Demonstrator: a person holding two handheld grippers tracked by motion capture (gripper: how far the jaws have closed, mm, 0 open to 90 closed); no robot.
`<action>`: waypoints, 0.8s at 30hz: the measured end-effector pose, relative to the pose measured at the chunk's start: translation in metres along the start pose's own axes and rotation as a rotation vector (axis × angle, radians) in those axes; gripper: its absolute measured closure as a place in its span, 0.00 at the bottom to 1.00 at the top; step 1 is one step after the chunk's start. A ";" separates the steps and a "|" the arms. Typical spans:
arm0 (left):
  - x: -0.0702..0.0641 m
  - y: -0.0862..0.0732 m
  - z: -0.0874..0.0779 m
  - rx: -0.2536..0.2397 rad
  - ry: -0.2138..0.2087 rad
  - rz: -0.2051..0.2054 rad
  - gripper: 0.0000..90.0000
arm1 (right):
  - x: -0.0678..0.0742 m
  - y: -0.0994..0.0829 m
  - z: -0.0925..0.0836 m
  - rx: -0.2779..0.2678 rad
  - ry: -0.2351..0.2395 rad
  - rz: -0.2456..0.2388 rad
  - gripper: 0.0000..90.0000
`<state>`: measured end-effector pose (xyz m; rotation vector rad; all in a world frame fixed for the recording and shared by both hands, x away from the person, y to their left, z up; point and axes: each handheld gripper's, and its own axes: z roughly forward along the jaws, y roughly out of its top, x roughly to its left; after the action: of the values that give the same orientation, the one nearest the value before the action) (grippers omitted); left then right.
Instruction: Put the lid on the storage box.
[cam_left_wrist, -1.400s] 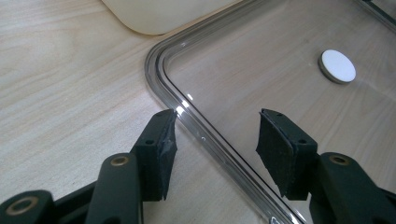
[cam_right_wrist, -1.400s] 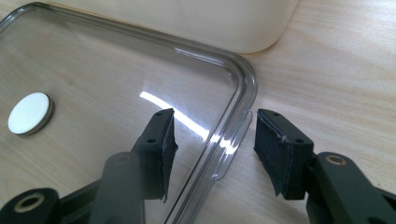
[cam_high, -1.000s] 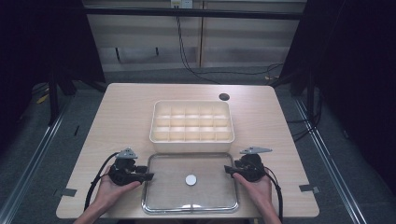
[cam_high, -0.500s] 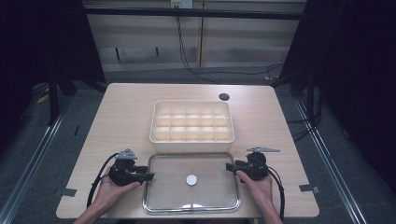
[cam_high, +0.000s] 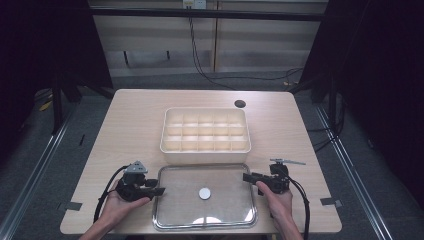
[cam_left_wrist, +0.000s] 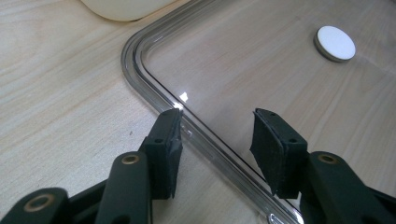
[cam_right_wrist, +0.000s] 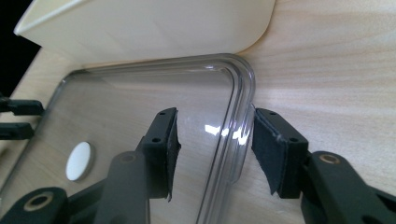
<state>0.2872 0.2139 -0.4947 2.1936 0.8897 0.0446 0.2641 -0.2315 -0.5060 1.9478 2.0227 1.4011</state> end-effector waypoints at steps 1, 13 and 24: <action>0.000 0.000 0.000 -0.001 0.001 -0.001 0.59 | -0.003 -0.001 -0.002 -0.005 0.031 0.038 0.59; 0.000 -0.001 -0.001 0.003 -0.016 0.000 0.61 | -0.003 -0.006 -0.008 -0.028 0.153 0.101 0.65; -0.001 -0.001 -0.001 0.002 -0.012 0.003 0.59 | 0.003 -0.002 -0.010 0.007 0.169 0.030 0.69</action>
<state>0.2858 0.2146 -0.4947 2.1948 0.8798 0.0315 0.2559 -0.2347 -0.4998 1.9312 2.0752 1.6200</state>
